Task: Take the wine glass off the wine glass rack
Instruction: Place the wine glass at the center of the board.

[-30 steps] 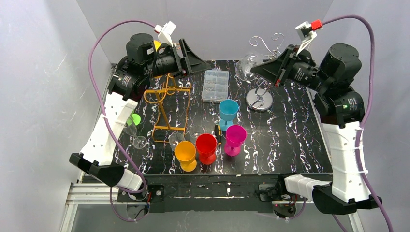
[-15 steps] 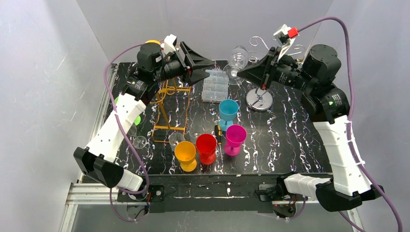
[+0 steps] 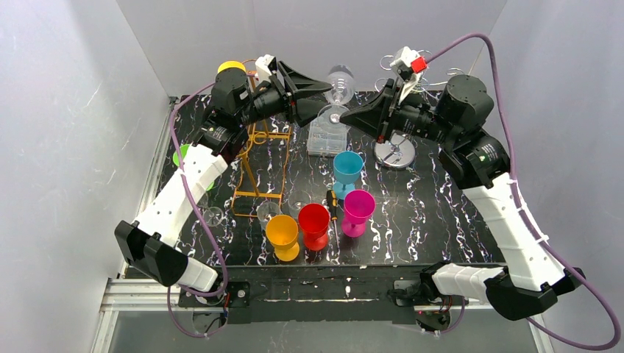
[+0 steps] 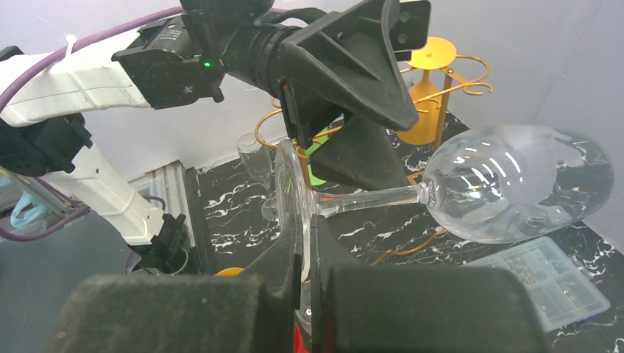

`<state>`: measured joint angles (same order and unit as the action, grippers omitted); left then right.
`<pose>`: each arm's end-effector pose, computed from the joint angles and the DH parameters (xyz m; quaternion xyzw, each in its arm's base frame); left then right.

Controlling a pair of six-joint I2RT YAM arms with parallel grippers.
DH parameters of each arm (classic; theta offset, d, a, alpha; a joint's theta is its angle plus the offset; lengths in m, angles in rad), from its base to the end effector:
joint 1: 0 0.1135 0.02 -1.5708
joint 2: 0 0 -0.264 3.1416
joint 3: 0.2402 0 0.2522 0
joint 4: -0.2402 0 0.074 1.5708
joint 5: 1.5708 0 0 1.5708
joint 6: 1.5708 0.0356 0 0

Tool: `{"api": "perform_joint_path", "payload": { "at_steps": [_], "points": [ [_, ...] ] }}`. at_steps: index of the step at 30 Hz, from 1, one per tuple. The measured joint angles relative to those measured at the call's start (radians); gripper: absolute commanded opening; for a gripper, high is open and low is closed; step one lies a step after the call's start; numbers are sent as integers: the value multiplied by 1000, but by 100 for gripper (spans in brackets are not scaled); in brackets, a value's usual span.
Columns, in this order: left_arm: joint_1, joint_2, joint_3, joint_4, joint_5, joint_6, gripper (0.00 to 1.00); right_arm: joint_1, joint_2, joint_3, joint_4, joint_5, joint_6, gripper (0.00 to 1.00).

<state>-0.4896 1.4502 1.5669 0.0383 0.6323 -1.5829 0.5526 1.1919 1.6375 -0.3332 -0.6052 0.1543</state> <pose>0.2778 -0.1719 0.4796 -0.1195 0.6507 -0.7243 0.1939 0.1768 0.1328 0.5301 -0.3436 0.5795 0.4327 0.5991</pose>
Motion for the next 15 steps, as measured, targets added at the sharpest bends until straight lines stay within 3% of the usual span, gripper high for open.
{"api": "perform_joint_path", "payload": {
  "at_steps": [12, 15],
  "points": [
    [-30, 0, -5, 39, 23, -49, 42, 71, 26, 0, 22, 64, -63, 1],
    [-39, 0, -23, 52, 34, -61, 34, 79, 34, 0, 23, 80, -83, 1]
  ]
}}
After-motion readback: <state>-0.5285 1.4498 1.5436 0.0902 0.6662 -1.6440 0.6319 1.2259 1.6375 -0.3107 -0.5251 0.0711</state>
